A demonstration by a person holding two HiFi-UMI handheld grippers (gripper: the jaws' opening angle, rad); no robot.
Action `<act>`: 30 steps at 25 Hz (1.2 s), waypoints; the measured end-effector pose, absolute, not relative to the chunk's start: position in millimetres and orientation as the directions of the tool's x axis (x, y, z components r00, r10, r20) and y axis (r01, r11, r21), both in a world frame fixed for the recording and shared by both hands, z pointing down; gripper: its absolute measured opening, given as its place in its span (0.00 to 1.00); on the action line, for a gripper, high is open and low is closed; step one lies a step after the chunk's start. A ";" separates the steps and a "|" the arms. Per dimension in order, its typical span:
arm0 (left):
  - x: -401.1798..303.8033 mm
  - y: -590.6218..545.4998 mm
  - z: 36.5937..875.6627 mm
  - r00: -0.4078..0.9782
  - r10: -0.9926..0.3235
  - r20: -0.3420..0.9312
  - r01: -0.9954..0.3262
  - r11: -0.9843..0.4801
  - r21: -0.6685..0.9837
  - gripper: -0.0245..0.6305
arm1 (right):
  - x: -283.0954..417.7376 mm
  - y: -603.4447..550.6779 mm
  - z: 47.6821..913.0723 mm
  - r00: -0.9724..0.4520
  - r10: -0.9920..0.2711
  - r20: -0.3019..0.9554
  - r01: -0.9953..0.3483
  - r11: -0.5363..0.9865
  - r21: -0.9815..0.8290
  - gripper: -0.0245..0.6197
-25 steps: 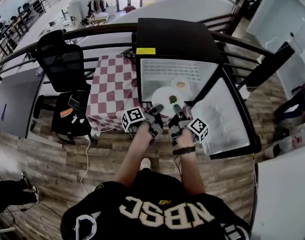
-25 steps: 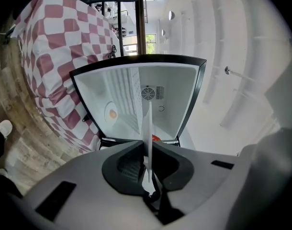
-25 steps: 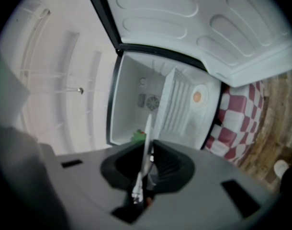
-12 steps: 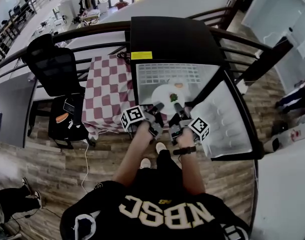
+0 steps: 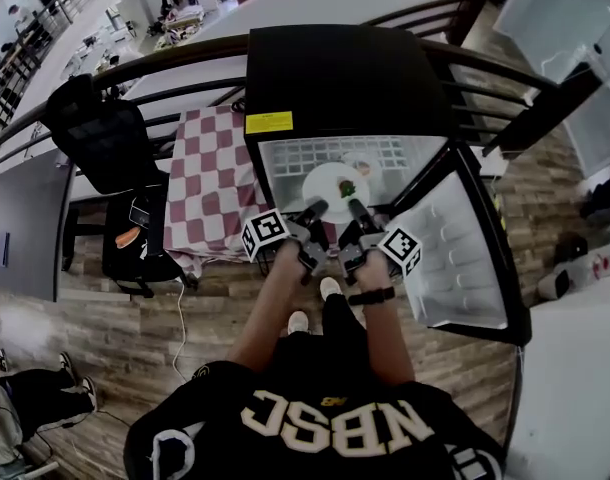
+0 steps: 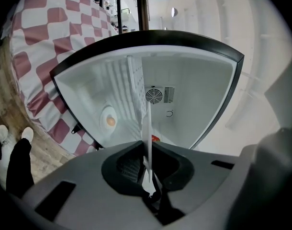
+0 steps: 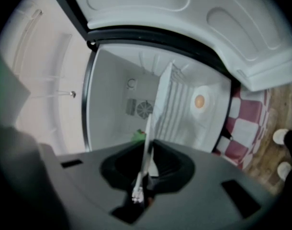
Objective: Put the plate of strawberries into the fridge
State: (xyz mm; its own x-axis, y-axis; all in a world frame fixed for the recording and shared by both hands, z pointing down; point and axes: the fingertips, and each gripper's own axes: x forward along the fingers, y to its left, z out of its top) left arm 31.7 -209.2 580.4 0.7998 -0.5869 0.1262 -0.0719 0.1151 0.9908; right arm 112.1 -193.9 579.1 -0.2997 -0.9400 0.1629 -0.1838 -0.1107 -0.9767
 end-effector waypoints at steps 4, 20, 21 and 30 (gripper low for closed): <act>34.5 -224.0 583.8 0.784 -0.608 0.127 -0.068 0.120 0.990 0.09 | 115.4 -213.0 581.4 -0.324 -0.934 0.147 -0.187 -0.089 -0.978 0.11; 34.6 -268.9 600.6 0.712 -0.687 0.148 -0.057 0.154 0.987 0.09 | 117.1 -264.6 598.8 -0.400 -0.900 0.173 -0.208 -0.094 -0.974 0.11; 34.2 -271.2 600.9 0.706 -0.693 0.146 -0.051 0.156 0.986 0.09 | 116.8 -266.1 598.6 -0.401 -0.898 0.178 -0.210 -0.099 -0.973 0.11; 35.7 -286.7 602.3 0.695 -0.703 0.154 -0.061 0.156 0.986 0.09 | 115.9 -280.6 599.0 -0.430 -0.886 0.176 -0.248 -0.072 -0.966 0.11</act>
State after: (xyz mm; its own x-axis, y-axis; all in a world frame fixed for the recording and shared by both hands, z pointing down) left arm 35.7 -286.7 602.3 0.6946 -0.7026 0.1543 -0.0607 0.1565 0.9858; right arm 115.9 -280.6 599.0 -0.4297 -0.8856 0.1764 -0.2482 -0.0720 -0.9660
